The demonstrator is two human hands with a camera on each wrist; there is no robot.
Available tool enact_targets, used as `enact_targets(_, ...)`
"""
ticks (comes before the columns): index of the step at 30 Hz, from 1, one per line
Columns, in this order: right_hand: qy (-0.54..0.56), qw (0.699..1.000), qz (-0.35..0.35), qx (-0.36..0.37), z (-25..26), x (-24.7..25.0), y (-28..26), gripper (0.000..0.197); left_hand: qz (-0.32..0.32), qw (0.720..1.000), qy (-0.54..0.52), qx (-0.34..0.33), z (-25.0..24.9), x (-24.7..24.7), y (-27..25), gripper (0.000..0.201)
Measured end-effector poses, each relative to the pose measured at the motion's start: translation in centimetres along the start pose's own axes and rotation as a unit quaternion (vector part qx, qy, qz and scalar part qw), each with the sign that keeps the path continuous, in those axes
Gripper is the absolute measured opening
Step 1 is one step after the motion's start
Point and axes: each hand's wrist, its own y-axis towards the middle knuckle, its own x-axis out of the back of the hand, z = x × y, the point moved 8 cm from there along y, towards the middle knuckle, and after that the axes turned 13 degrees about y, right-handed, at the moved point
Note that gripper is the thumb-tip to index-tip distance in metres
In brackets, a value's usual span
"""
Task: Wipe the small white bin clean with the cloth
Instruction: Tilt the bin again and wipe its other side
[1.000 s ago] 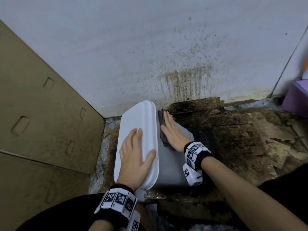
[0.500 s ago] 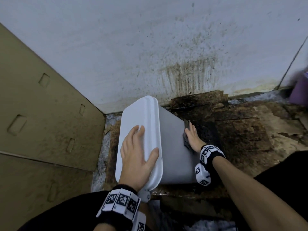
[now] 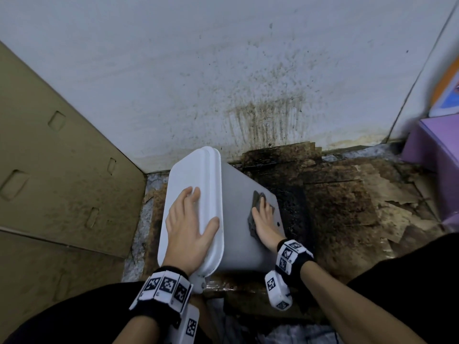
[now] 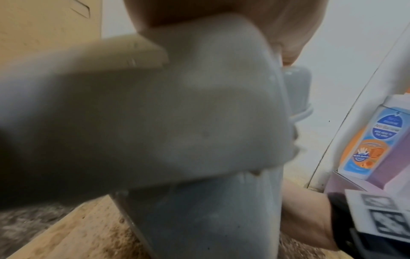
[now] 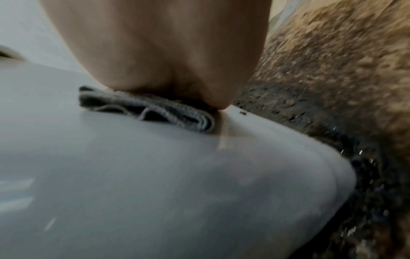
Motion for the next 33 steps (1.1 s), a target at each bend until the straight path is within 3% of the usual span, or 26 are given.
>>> enact_targets(6, 0.049, 0.983, -0.003, 0.177, 5.5, -4.6, -6.8, 0.055, -0.003, 1.0, 0.008, -0.006, -0.5, 0.1, 0.0, 0.078)
enact_targets(14, 0.058, 0.959, -0.047, 0.272, 4.1, -4.6, -10.1, 0.054, 0.002, 1.0, 0.011, -0.007, -0.6, -0.1, -0.4, 0.078)
enact_targets(17, 0.064, 0.966, -0.079, 0.239, 0.5, -3.2, -8.8, 0.052, -0.003, 1.0, 0.01, -0.005, -0.5, 0.0, -0.4, 0.079)
enact_targets(22, 0.058, 0.991, -0.101, 0.063, -6.3, -0.1, -6.2, 0.053, -0.003, 1.0, 0.001, 0.001, -0.4, 0.3, -0.6, 0.08)
enact_targets(24, 0.06, 0.991, -0.116, 0.03, -7.1, 0.6, -5.8, 0.055, -0.004, 1.0, -0.001, 0.004, -0.1, 0.4, -0.5, 0.081)
enact_targets(30, 0.07, 0.972, -0.217, 0.05, -7.0, 0.7, -6.6, 0.049, 0.004, 1.0, 0.007, 0.012, 0.3, 0.4, -0.5, 0.081)
enact_targets(33, 0.093, 0.959, -0.262, 0.061, -5.7, 0.3, -8.1, 0.043, 0.001, 1.0, 0.008, 0.018, 0.3, 0.3, -0.4, 0.072)
